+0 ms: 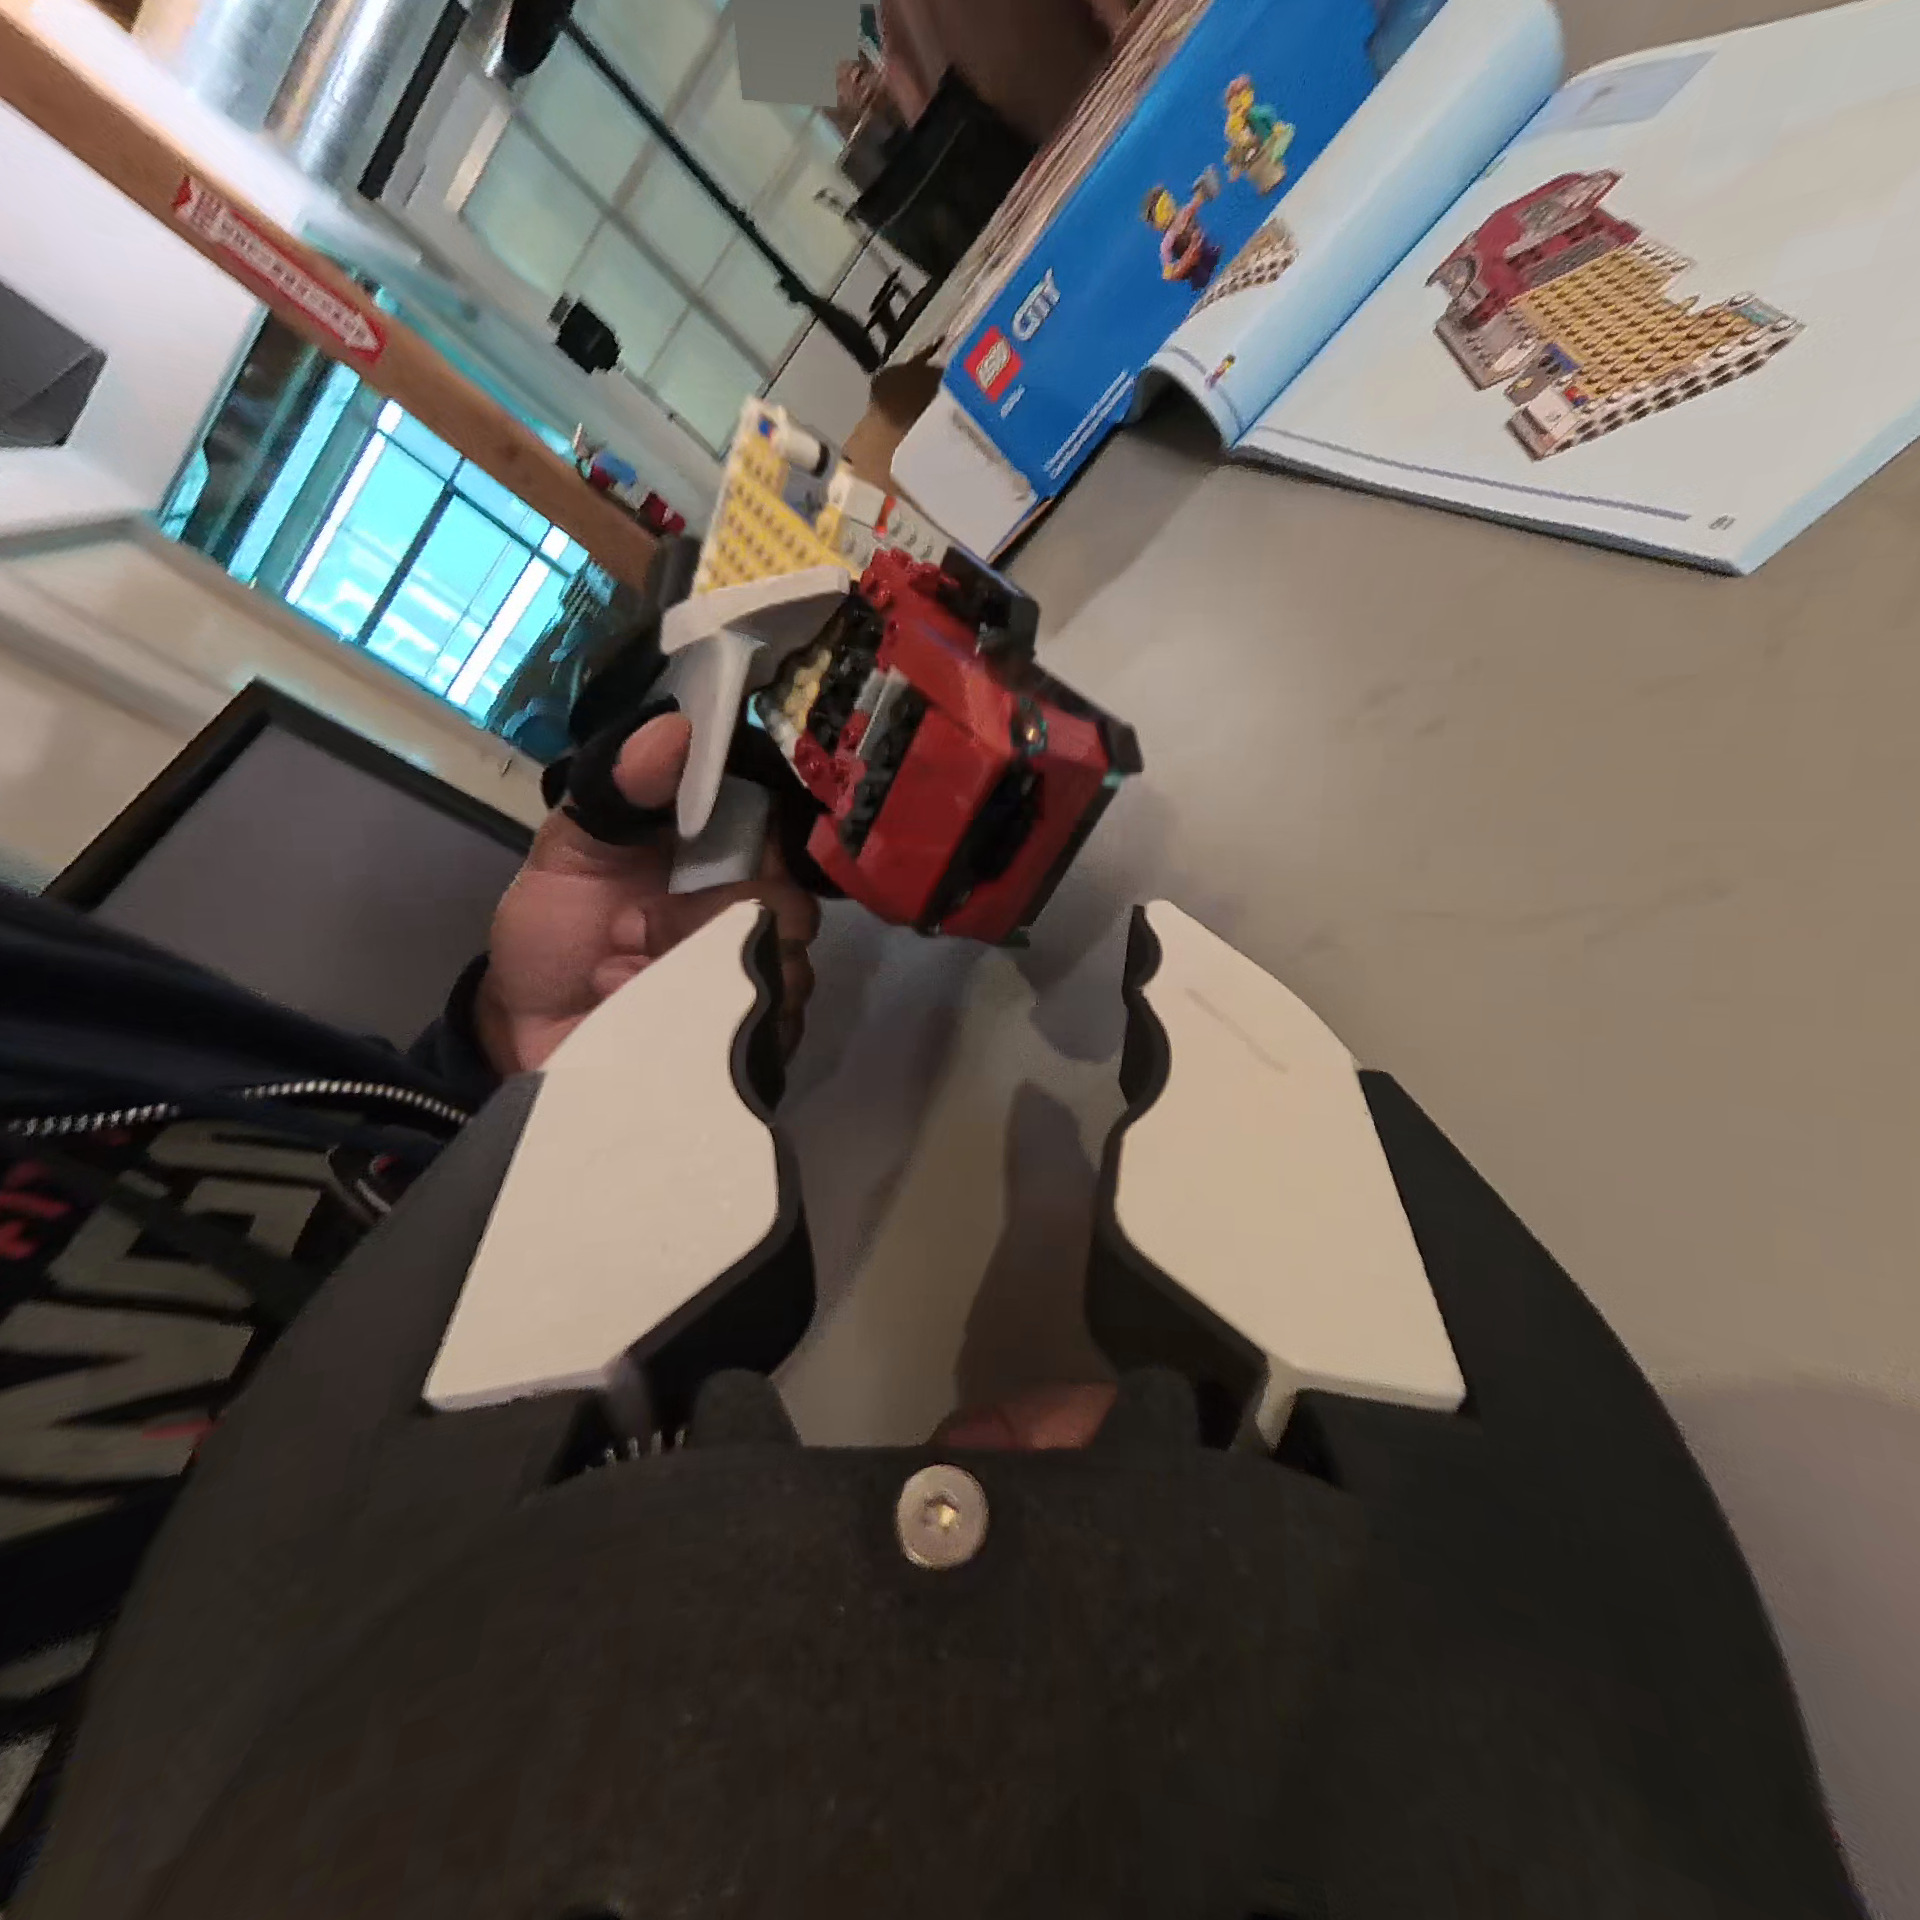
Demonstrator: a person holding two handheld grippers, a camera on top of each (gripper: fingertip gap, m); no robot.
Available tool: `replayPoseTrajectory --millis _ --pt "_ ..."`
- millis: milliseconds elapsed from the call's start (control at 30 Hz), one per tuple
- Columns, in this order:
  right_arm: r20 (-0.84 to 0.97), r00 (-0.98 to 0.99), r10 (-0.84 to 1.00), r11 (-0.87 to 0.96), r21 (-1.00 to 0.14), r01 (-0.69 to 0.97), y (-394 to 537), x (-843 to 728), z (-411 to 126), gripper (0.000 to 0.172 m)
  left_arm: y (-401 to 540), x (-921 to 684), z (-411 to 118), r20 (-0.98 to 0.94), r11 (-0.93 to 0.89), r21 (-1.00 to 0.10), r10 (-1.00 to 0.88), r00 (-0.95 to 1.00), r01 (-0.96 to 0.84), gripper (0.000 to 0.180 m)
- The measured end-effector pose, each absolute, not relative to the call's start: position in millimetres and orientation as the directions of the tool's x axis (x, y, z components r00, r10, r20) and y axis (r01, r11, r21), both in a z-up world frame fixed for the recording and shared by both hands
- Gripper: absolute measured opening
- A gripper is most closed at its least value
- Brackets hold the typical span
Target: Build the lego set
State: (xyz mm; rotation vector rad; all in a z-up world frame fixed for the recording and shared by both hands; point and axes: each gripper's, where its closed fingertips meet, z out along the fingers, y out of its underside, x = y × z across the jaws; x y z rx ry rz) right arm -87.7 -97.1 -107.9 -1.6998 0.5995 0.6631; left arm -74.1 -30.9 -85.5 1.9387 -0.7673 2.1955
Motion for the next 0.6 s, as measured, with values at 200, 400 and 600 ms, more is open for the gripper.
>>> replayPoseTrajectory --millis 200,400,600 --pt "-0.777 0.627 -0.064 -0.087 -0.621 -0.779 -72.2 -94.4 -101.8 0.068 -28.5 -67.1 -79.4 0.968 -0.938 -0.165 -0.094 -0.235 -0.305 0.026" --pt "-0.893 0.451 -0.008 0.062 -0.450 -0.891 -54.5 -85.3 -97.8 0.057 -23.8 -65.4 -75.2 0.961 -0.973 -0.106 -0.047 -0.274 -0.204 0.026" --pt "-0.927 0.358 0.109 0.143 -0.342 -0.929 -46.5 -80.8 -88.8 0.052 -18.6 -65.0 -73.6 0.949 -0.985 -0.132 -0.093 -0.301 -0.112 0.027"
